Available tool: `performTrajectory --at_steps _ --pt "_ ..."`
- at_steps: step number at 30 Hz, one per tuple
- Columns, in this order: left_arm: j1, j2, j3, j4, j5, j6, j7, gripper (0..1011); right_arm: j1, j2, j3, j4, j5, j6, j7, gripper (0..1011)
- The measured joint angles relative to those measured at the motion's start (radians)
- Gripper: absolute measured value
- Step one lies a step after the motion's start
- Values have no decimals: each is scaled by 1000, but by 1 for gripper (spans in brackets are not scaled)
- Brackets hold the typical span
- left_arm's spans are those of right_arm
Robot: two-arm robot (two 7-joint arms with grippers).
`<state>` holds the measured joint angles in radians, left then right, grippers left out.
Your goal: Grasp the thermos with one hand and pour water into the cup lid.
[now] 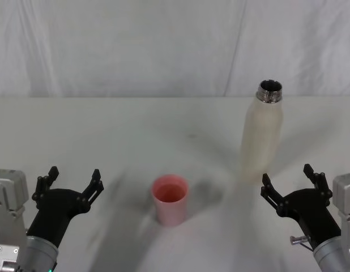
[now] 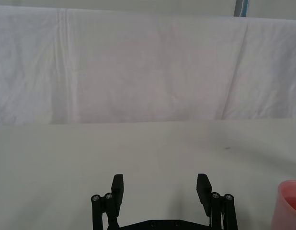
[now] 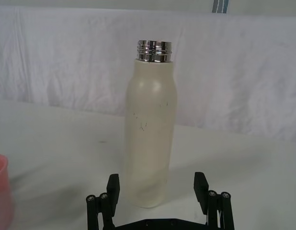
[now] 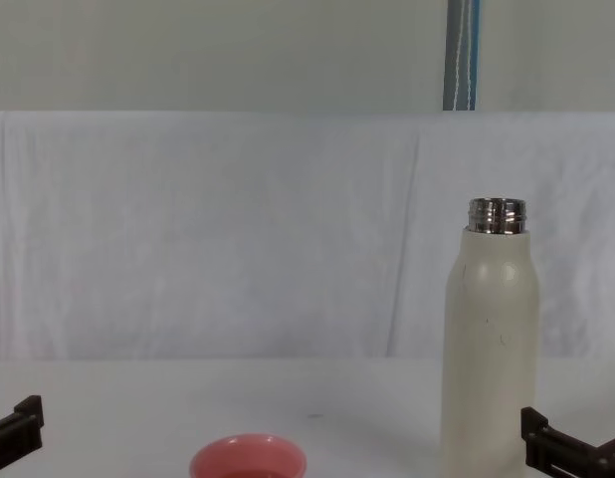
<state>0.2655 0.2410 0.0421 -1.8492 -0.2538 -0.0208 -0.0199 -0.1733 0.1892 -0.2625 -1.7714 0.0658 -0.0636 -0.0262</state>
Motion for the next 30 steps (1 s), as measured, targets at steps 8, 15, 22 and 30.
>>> performTrajectory --at_steps 8,15,22,30 --pt "0 0 0 0 0 0 0 1001 0 0 0 0 0 0 0 1000" --pt "0 0 0 0 0 0 0 1001 0 0 0 0 0 0 0 1000" --pt "0 0 0 0 0 0 0 1001 0 0 0 0 0 0 0 1000" --pt "0 0 0 0 0 0 0 1001 0 0 0 0 0 0 0 1000"
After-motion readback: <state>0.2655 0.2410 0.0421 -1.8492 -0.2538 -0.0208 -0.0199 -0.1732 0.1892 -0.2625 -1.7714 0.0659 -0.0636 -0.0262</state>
